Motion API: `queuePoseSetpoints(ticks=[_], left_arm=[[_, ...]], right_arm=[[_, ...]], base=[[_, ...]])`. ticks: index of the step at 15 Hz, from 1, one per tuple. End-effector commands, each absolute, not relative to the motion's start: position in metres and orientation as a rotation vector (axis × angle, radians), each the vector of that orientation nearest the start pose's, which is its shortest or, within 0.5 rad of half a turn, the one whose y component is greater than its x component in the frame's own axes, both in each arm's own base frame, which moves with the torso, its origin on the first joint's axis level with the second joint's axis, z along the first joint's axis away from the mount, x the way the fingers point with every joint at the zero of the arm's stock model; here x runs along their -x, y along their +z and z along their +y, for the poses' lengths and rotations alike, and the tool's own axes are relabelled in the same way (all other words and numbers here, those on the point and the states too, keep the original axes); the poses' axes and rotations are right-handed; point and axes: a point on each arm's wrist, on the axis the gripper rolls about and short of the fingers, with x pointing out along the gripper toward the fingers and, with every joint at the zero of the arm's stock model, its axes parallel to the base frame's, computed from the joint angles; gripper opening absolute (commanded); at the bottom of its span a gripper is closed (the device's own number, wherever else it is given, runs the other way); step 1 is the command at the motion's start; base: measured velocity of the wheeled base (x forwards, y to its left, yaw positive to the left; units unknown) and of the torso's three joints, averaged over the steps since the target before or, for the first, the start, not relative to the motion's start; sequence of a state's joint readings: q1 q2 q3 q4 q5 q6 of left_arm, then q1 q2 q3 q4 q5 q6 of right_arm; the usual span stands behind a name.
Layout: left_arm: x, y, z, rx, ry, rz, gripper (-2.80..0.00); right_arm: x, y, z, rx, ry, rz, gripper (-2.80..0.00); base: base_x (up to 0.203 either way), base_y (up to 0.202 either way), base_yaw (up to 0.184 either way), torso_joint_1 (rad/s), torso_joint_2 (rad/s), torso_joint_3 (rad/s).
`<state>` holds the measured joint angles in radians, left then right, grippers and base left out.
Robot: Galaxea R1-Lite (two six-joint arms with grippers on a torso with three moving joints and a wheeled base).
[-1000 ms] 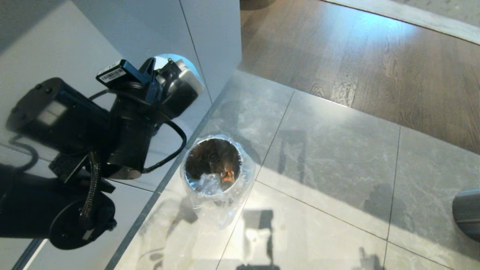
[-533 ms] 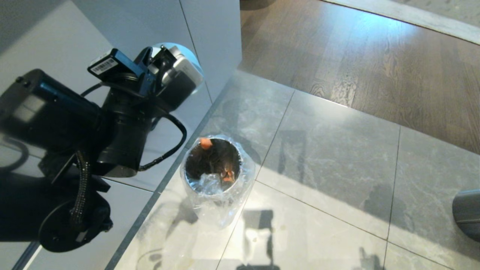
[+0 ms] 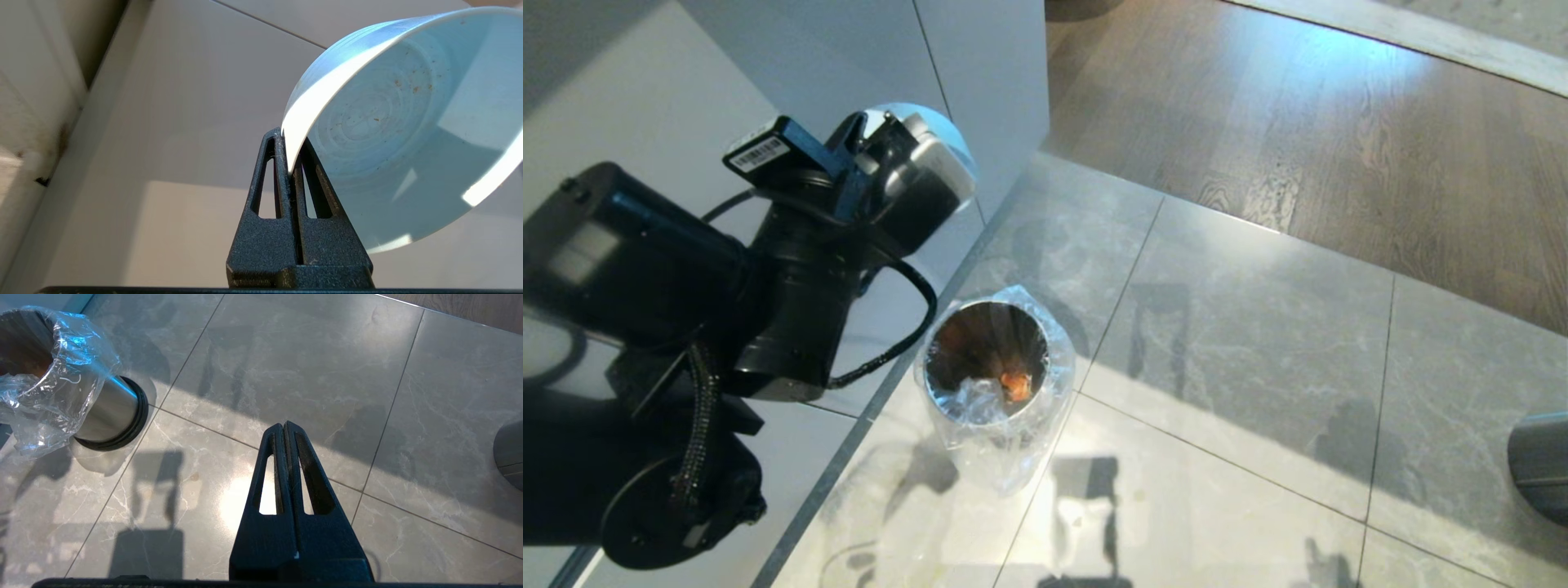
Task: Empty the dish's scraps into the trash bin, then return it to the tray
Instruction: Pour the leftover food from the bowl into the trash can
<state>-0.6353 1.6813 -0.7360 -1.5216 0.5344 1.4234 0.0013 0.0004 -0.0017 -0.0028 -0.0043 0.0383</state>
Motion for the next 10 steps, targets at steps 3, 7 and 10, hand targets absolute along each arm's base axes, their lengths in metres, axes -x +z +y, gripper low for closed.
queuePoseSetpoints(ticks=[3,7,10], left_arm=[[-0.225,0.232,-0.153,-1.099,0.23,-0.39,-2.8],[-0.219,0.208,-0.145,-1.041,0.232,-0.253,-2.8],[-0.217,0.2,-0.143,-0.956,0.211,-0.144,-2.8]], right_arm=[[0.023,0.076,0.0,-0.038,-0.003,-0.003,-2.8],[0.023,0.076,0.0,-0.038,-0.003,-0.005,-2.8],[0.023,0.076,0.0,-0.038,-0.003,-0.005,-2.8]], base=[[0.0,0.0,0.0,0.0,0.0,0.0],[0.0,0.0,0.0,0.0,0.0,0.0],[0.0,0.0,0.0,0.0,0.0,0.0]])
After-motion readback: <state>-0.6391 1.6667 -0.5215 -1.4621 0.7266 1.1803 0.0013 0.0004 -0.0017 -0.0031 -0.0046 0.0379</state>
